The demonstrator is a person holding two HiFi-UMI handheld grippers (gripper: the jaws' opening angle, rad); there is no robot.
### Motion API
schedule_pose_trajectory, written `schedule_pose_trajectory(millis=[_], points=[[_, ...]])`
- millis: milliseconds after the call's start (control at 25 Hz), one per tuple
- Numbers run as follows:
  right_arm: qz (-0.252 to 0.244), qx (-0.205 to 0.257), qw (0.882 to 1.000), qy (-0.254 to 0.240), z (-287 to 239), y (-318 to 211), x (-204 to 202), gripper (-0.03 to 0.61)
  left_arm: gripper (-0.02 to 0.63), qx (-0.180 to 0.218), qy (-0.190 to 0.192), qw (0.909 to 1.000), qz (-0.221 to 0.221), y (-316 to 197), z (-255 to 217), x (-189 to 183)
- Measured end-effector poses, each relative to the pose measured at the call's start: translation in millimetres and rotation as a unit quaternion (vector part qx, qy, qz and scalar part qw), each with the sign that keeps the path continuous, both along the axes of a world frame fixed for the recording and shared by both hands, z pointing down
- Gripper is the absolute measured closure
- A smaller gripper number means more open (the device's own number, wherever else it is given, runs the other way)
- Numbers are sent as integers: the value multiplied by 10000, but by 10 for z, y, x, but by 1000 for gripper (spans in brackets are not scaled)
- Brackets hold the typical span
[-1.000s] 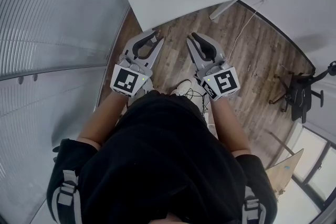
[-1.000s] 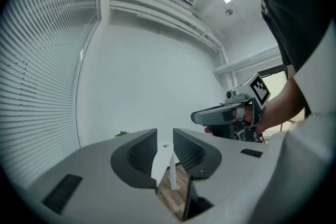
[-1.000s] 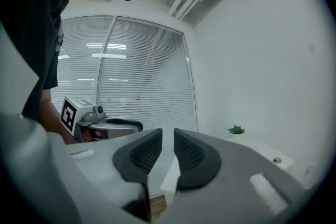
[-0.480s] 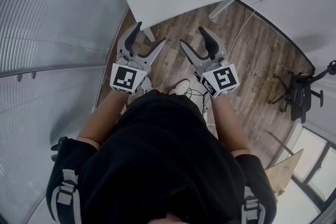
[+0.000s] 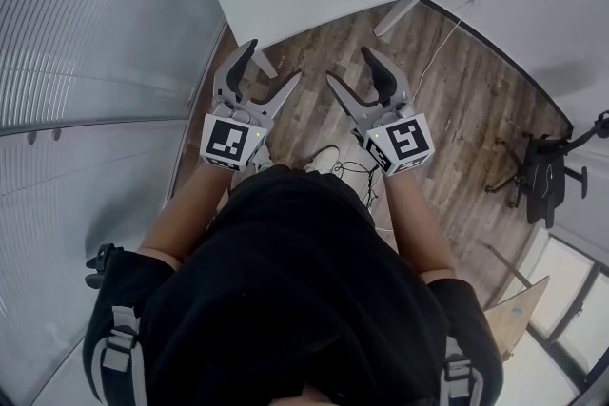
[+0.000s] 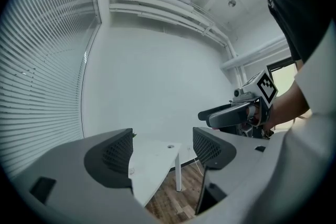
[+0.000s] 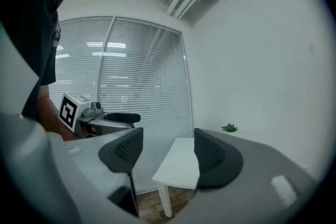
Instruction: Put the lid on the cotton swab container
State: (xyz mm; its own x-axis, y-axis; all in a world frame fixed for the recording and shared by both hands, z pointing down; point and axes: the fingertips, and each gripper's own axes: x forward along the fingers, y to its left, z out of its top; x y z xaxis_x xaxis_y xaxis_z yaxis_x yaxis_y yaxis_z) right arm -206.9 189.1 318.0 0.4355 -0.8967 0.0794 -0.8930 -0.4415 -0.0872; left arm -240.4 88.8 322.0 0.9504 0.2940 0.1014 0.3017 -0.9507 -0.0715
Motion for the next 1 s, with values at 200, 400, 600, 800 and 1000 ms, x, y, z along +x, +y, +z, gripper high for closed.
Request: schedule_pose_trajectory(millis=[200,400,600,800,1000], points=[[-123,15,9999,33,10,270,120,264,273,48,-45,9999,-153,250,23,98],[-223,4,9997,60,50,463,237,264,273,11,-89,9994,-335,368,54,177],[-127,28,9999,43,89,540,503,264,273,127,-153,9989,-417,382,130,345],[-156,-11,9999,-37,177,427,819,264,273,55,-206,9987,-466,264,219,695],[-200,-128,9997,-94,249,189,1255,264,273,-141,-163,9987,-455,80,235,1201]])
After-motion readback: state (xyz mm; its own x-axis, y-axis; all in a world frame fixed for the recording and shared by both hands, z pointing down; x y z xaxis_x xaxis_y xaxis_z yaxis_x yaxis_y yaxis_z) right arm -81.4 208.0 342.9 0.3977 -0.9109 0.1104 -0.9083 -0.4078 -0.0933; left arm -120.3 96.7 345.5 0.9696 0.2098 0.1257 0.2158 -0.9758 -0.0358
